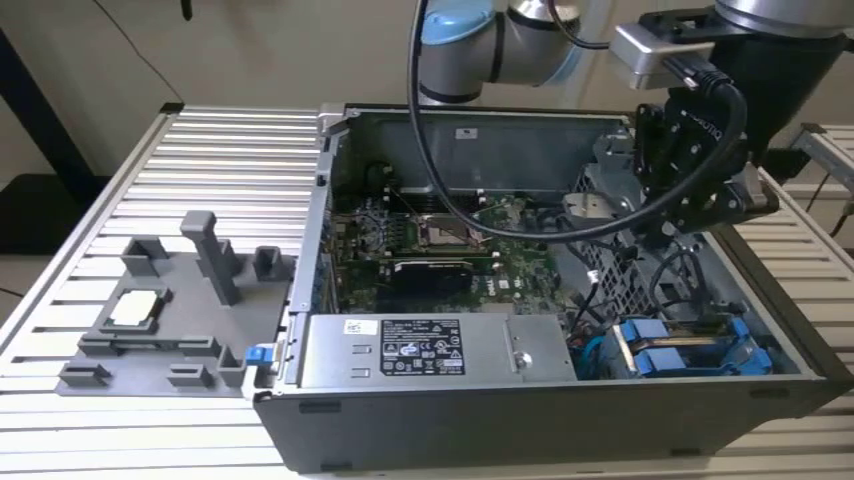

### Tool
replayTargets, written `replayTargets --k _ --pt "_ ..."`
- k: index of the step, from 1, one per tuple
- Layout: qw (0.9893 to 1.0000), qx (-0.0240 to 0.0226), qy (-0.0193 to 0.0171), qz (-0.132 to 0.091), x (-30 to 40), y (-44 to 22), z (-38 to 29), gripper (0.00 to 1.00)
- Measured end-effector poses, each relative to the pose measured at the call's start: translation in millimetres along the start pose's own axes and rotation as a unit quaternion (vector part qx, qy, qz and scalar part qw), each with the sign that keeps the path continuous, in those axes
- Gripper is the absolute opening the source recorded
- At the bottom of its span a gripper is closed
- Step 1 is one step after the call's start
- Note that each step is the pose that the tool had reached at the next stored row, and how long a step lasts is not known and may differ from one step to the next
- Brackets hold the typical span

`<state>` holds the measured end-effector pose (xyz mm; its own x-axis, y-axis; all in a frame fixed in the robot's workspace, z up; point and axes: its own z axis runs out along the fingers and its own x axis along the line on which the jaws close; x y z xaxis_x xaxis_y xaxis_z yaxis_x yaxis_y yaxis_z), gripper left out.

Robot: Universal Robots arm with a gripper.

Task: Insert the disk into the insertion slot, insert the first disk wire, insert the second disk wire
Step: 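Insert the second disk wire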

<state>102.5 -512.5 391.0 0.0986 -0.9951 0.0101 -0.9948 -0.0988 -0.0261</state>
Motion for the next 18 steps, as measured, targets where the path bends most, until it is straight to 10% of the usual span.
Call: replayTargets --k 11,18 --pt "0.9996 0.0276 0.0065 0.000 -4.4 17.3 10.2 0.27" --pt "0.9993 0.0307 0.0225 -0.001 -12.5 18.0 17.2 0.27"
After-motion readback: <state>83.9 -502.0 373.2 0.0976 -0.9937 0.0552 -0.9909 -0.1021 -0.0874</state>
